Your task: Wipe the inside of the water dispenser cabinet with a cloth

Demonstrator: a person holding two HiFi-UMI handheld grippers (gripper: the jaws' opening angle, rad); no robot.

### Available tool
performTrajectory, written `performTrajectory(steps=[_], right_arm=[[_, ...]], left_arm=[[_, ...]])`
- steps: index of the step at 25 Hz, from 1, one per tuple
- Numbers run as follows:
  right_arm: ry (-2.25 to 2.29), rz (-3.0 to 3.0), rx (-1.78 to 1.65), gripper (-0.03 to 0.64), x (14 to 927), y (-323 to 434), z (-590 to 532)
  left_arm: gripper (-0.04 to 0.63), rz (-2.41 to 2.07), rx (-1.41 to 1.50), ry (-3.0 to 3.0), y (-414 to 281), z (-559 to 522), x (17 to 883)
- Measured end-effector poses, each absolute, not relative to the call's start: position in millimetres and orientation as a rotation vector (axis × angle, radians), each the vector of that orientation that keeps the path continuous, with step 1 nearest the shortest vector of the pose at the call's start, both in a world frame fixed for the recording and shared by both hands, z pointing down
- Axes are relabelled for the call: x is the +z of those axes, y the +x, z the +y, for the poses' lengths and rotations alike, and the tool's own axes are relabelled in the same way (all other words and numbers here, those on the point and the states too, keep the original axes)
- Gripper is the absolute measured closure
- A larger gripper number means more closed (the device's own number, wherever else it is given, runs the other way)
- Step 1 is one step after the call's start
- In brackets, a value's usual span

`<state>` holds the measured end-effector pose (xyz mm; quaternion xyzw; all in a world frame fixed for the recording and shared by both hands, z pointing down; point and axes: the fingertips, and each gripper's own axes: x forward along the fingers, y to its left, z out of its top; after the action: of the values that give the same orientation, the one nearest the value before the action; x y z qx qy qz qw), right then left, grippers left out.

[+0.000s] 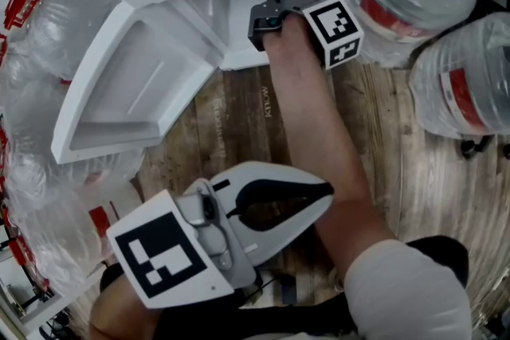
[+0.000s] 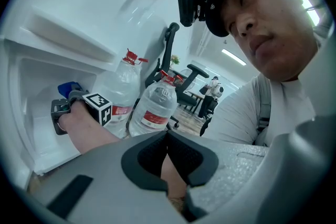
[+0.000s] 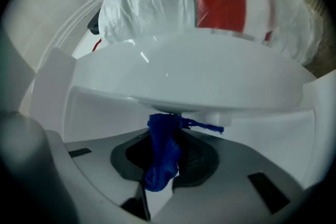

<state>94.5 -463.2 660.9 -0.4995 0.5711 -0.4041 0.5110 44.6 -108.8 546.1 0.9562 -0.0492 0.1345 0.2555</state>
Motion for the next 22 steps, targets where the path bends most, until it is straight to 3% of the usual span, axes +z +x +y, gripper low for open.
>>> performTrajectory(steps=[15, 22], right_arm=[[-1.22, 1.362, -0.964, 0.538, 682, 113, -395], [-1.219, 1.433, -1.004, 0.538, 691, 88, -414]], left_arm=[[0.597, -0.119, 0.351, 2.578, 49, -110, 548], [0.597, -0.114, 0.358, 2.586, 51, -109, 549]])
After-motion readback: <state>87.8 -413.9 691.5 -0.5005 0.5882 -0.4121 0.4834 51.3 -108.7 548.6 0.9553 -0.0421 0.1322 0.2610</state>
